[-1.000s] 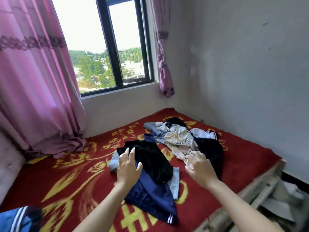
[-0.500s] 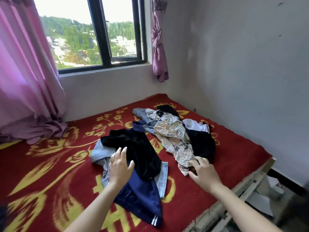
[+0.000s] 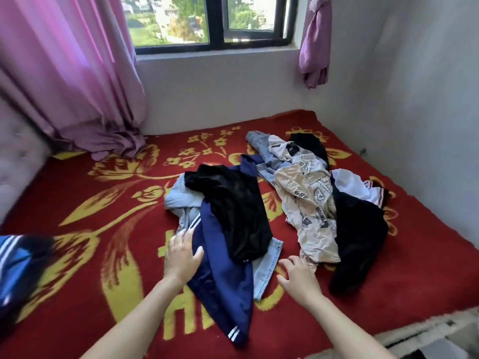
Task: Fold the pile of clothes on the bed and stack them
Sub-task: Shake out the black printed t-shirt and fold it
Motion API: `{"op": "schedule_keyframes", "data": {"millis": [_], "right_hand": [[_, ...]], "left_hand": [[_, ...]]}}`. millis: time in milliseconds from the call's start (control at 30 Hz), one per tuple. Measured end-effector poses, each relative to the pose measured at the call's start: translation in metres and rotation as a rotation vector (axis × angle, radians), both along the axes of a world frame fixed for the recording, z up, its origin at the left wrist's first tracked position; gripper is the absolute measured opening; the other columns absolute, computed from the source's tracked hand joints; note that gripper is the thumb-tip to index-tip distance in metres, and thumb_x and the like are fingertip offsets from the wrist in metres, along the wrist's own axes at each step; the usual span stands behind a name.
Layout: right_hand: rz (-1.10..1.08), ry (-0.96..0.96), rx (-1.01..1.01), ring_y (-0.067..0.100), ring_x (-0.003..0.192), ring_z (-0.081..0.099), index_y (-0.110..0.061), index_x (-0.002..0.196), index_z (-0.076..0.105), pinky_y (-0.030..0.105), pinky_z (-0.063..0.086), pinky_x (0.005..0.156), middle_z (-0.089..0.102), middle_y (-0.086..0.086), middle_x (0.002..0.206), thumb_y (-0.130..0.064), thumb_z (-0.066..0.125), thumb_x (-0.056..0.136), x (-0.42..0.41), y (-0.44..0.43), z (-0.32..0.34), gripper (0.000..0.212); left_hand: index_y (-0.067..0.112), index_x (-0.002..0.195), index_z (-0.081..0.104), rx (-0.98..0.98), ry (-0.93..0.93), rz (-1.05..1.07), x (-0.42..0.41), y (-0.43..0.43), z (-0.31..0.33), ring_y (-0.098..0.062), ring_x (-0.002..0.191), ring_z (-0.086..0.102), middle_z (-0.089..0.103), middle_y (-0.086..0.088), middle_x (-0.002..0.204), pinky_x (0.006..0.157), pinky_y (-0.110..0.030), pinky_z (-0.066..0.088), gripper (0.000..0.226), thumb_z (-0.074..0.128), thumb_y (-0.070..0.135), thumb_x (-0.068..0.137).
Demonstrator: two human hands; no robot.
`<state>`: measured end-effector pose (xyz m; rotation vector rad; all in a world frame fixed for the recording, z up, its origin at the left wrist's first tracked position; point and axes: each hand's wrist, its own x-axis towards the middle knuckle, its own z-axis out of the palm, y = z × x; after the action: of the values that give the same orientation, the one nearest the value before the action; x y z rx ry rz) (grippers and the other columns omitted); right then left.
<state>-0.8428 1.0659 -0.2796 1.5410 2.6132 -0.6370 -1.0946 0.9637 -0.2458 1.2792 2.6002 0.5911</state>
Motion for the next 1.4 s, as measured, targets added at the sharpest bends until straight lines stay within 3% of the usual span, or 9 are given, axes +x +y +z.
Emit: {"op": "schedule_keyframes", "data": {"millis": [133, 267, 433, 667, 867, 1167, 1400], "right_hand": [[0.099, -0.033, -0.047, 0.021, 0.129, 0.035, -0.022, 0.137, 0.04, 0.034, 0.026, 0.108, 0.039, 0.001, 0.139, -0.035, 0.046, 0.094, 0.001, 0.044, -0.016, 0.046], [0.225, -0.101, -0.106, 0.022, 0.126, 0.038, -0.022, 0.136, 0.041, 0.035, 0.033, 0.102, 0.041, 0.001, 0.137, -0.037, 0.047, 0.094, 0.0, 0.063, -0.042, 0.046], [0.345, -0.186, -0.255, 0.022, 0.127, 0.037, -0.021, 0.136, 0.041, 0.032, 0.037, 0.096, 0.042, 0.003, 0.137, -0.035, 0.046, 0.093, -0.018, 0.046, -0.08, 0.045], [0.448, -0.239, -0.377, 0.024, 0.128, 0.037, -0.019, 0.133, 0.042, 0.033, 0.037, 0.099, 0.046, 0.005, 0.133, -0.033, 0.049, 0.091, -0.051, 0.023, -0.12, 0.045], [0.359, -0.28, -0.358, 0.027, 0.122, 0.043, -0.017, 0.133, 0.04, 0.036, 0.038, 0.095, 0.045, 0.008, 0.13, -0.034, 0.05, 0.091, -0.089, 0.041, -0.146, 0.046], [0.081, -0.231, -0.346, 0.039, 0.126, 0.036, -0.008, 0.141, 0.033, 0.044, 0.035, 0.1, 0.036, 0.021, 0.139, -0.027, 0.058, 0.089, -0.172, 0.113, -0.183, 0.061], [0.085, -0.383, -0.278, 0.033, 0.125, 0.041, -0.01, 0.134, 0.038, 0.043, 0.034, 0.097, 0.05, 0.011, 0.133, -0.038, 0.061, 0.087, -0.197, 0.113, -0.201, 0.059]], "left_hand": [[0.01, 0.134, 0.044, -0.068, -0.047, 0.178, 0.015, 0.007, -0.013, -0.029, 0.126, 0.035, 0.042, -0.008, 0.14, 0.1, -0.037, 0.033, 0.046, 0.052, 0.024, 0.092], [0.016, 0.136, 0.043, -0.162, -0.168, 0.298, 0.05, 0.005, -0.041, -0.024, 0.133, 0.029, 0.037, -0.003, 0.145, 0.106, -0.032, 0.028, 0.044, 0.047, 0.028, 0.094], [0.02, 0.136, 0.043, -0.323, -0.22, 0.339, 0.092, -0.029, -0.072, -0.019, 0.136, 0.025, 0.033, 0.0, 0.147, 0.107, -0.029, 0.025, 0.043, 0.044, 0.032, 0.095], [0.021, 0.136, 0.041, -0.445, -0.314, 0.44, 0.08, -0.063, -0.096, -0.019, 0.136, 0.023, 0.032, 0.0, 0.146, 0.108, -0.033, 0.027, 0.042, 0.041, 0.032, 0.095], [0.022, 0.137, 0.04, -0.488, -0.412, 0.493, 0.072, -0.076, -0.124, -0.017, 0.136, 0.024, 0.032, 0.002, 0.147, 0.109, -0.034, 0.028, 0.042, 0.04, 0.032, 0.096], [0.019, 0.136, 0.041, -0.559, -0.515, 0.594, 0.039, -0.105, -0.166, -0.018, 0.135, 0.026, 0.034, 0.002, 0.146, 0.107, -0.034, 0.029, 0.041, 0.041, 0.029, 0.097], [0.018, 0.136, 0.041, -0.532, -0.573, 0.595, 0.021, -0.095, -0.188, -0.018, 0.133, 0.028, 0.037, 0.001, 0.144, 0.107, -0.032, 0.029, 0.041, 0.041, 0.029, 0.097]]}}
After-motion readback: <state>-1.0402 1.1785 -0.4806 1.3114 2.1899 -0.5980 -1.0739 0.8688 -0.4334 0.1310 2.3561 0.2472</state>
